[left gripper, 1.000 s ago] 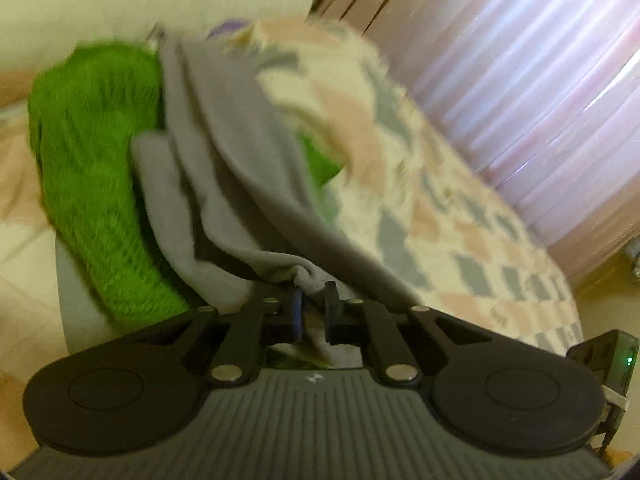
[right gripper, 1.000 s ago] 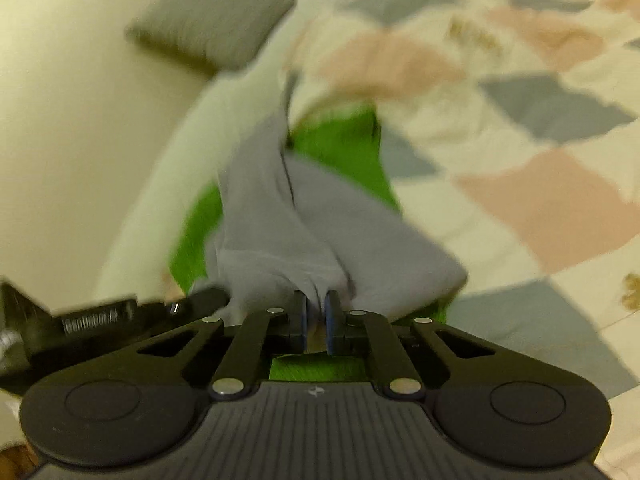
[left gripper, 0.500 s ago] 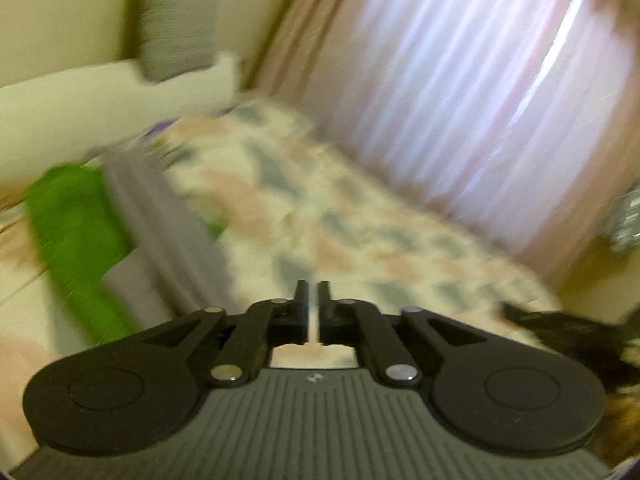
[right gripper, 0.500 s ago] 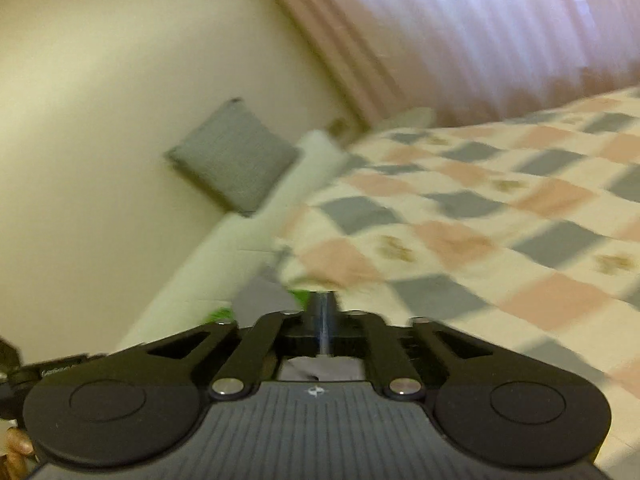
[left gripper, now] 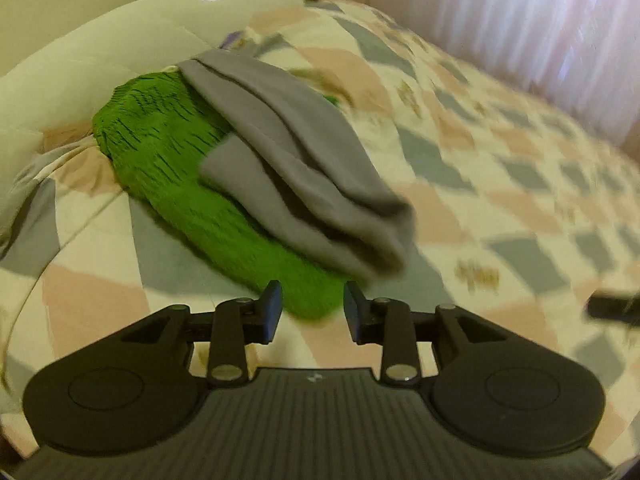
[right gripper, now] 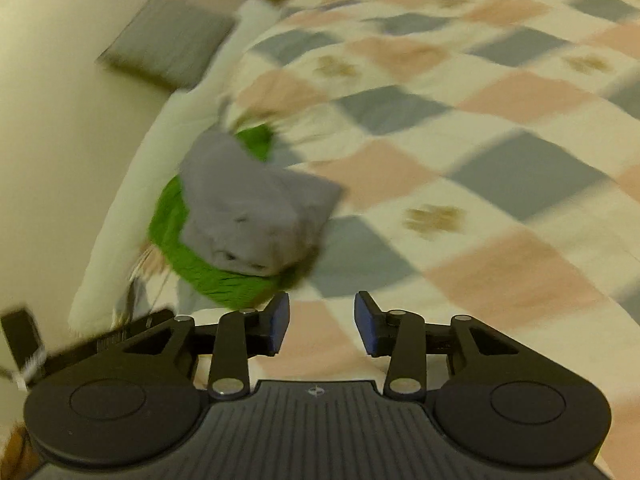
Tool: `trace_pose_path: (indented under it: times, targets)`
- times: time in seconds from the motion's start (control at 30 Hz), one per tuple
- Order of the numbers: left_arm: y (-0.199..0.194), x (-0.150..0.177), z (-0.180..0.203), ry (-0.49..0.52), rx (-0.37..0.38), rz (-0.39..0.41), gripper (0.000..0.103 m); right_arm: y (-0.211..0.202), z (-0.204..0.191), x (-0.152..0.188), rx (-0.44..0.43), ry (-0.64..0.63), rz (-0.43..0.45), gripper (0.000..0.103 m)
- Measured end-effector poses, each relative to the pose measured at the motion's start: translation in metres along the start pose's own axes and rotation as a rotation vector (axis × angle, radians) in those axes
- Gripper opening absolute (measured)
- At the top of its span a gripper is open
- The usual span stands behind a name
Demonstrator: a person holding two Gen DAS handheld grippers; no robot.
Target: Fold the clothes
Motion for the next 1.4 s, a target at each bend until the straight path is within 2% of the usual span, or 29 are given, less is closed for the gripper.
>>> trace_pose_path:
  times: [0.13, 0.23, 0.27, 0.33, 0.43, 0.47, 0.5, 0.53, 0.57, 0.6, 0.67, 0.77, 0.9, 1.03, 1.1, 1.13, 1.23, 1.3, 1.33, 1.37, 1.4]
  targets:
    - [0.036, -0.047, -0.051, -0.240, 0.077, -0.012, 0.033, 0.073, -0.067, -0.030, -0.059, -0.274, -0.027, 0.041]
    - [0.075, -0.065, -0.078, -0.407, 0.113, -0.064, 0.033, 0.125, -0.115, -0.041, -0.054, -0.498, -0.038, 0.041]
    - [0.088, -0.070, -0.087, -0.456, 0.120, -0.081, 0.033, 0.144, -0.130, -0.043, -0.048, -0.575, -0.044, 0.045]
    - [0.111, -0.075, -0.103, -0.564, 0.130, -0.112, 0.038, 0.176, -0.146, -0.038, 0.000, -0.713, -0.068, 0.053]
    - [0.137, -0.076, -0.120, -0.700, 0.147, -0.131, 0.039, 0.220, -0.157, -0.025, 0.099, -0.897, -0.121, 0.054]
    - [0.144, -0.077, -0.124, -0.731, 0.150, -0.134, 0.036, 0.232, -0.156, -0.021, 0.128, -0.938, -0.133, 0.054]
    - [0.148, -0.079, -0.125, -0.732, 0.145, -0.133, 0.030, 0.239, -0.152, -0.019, 0.149, -0.952, -0.140, 0.047]
    - [0.151, -0.080, -0.125, -0.729, 0.141, -0.130, 0.019, 0.246, -0.148, -0.017, 0.169, -0.964, -0.147, 0.036]
    - [0.148, -0.082, -0.123, -0.712, 0.141, -0.118, 0.016, 0.246, -0.140, -0.018, 0.148, -0.933, -0.157, 0.004]
    - [0.146, -0.083, -0.121, -0.696, 0.140, -0.106, 0.011, 0.246, -0.137, -0.023, 0.138, -0.883, -0.156, 0.002]
    - [0.129, -0.085, -0.115, -0.664, 0.153, -0.065, 0.009, 0.232, -0.124, -0.041, 0.102, -0.750, -0.104, 0.002]
    - [0.079, -0.091, -0.094, -0.563, 0.154, 0.046, 0.008, 0.186, -0.106, -0.079, -0.023, -0.482, -0.010, 0.002]
    - [-0.018, -0.104, -0.058, -0.429, 0.183, 0.245, 0.008, 0.104, -0.085, -0.116, -0.287, -0.176, 0.144, 0.002]
    - [-0.139, -0.101, -0.015, -0.288, 0.213, 0.487, 0.008, 0.028, -0.057, -0.122, -0.467, 0.048, 0.292, 0.003]
    - [-0.198, -0.084, 0.013, -0.232, 0.248, 0.568, 0.008, -0.009, -0.040, -0.119, -0.550, 0.155, 0.357, 0.003]
    - [-0.221, -0.072, 0.029, -0.206, 0.281, 0.585, 0.008, -0.030, -0.027, -0.107, -0.583, 0.203, 0.374, 0.003]
    - [-0.267, -0.019, 0.089, -0.074, 0.377, 0.547, 0.009, -0.086, 0.018, -0.064, -0.681, 0.373, 0.424, 0.003]
    - [-0.273, 0.032, 0.132, 0.008, 0.433, 0.432, 0.011, -0.118, 0.063, -0.016, -0.668, 0.496, 0.407, 0.003]
    - [-0.267, 0.059, 0.147, 0.025, 0.449, 0.347, 0.013, -0.131, 0.087, 0.010, -0.590, 0.539, 0.366, 0.006]
    - [-0.255, 0.089, 0.161, 0.022, 0.446, 0.240, 0.014, -0.145, 0.112, 0.037, -0.453, 0.565, 0.301, 0.019]
    - [-0.242, 0.120, 0.174, 0.018, 0.433, 0.134, 0.016, -0.159, 0.139, 0.065, -0.278, 0.582, 0.211, 0.024]
Point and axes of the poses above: each gripper's, at about its wrist camera, not at the fingertips, and y roughly the way its jaws point, z to its right, x to its underside, the point moved 2 cm from there along y, roughly the way its jaws point, and after that the axes turned 6 degrees about -y, right-handed, at the moved point
